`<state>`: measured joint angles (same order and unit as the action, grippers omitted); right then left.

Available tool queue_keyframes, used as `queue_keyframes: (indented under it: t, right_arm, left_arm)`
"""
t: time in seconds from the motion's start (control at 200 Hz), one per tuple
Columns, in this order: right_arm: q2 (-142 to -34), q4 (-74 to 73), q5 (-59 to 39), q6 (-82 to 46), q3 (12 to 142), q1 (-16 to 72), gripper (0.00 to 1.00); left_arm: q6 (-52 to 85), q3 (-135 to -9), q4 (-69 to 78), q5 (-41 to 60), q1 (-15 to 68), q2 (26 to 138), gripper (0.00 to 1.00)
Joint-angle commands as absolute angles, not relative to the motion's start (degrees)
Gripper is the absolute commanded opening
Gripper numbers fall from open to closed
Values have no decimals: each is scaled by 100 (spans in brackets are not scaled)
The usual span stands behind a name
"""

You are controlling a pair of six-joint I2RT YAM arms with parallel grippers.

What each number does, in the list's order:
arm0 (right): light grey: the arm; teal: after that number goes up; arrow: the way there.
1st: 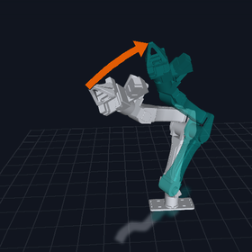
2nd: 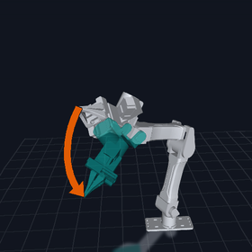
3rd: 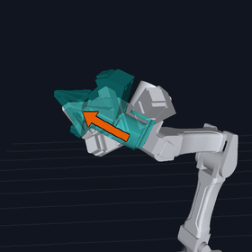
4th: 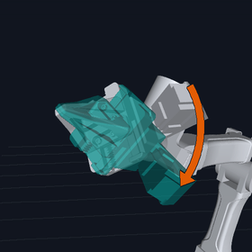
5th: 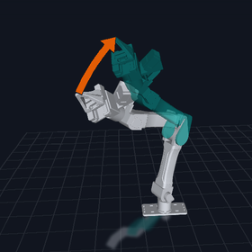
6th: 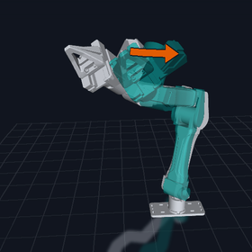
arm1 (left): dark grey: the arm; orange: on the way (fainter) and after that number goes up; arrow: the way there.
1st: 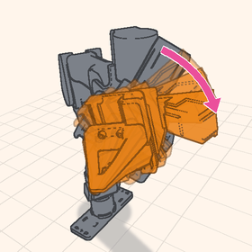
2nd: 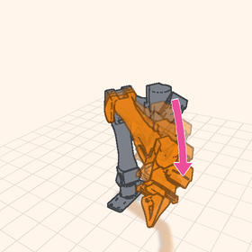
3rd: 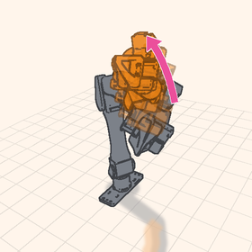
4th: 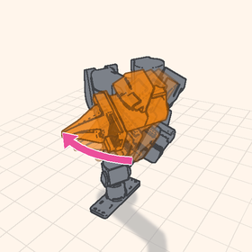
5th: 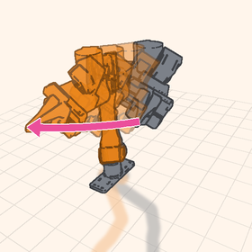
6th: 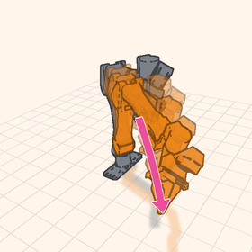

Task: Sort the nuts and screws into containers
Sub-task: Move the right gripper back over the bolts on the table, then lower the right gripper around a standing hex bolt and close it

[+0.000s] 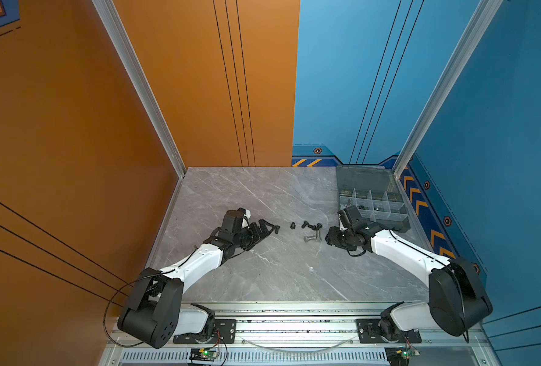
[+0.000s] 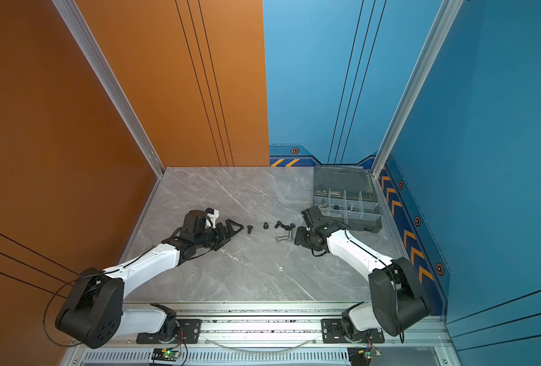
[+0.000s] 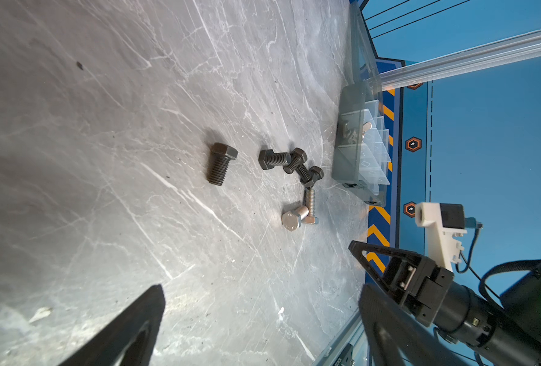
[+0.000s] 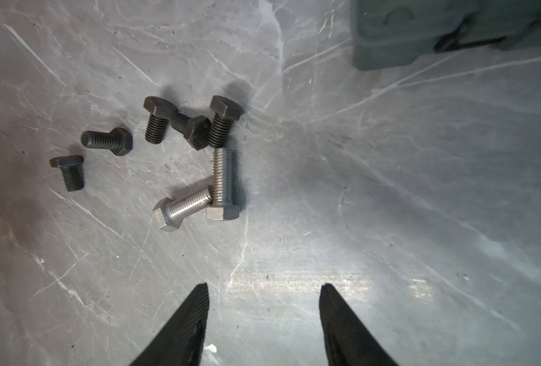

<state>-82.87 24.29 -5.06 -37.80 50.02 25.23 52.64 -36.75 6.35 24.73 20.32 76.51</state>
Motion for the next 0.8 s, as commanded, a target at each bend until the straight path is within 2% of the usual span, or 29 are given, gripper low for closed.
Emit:
queue_keyframes:
  t: [0.0,0.796]
  right_arm:
    - [-8527,2303,-204,-3946,5287,2665,59]
    - [-9751,2777,376,-3778,6353,3180,55]
  left_arm:
    - [5102,-3650,509,2517,2017,7673,98]
    - [5052,-3496,498,2568,1853,7591,98]
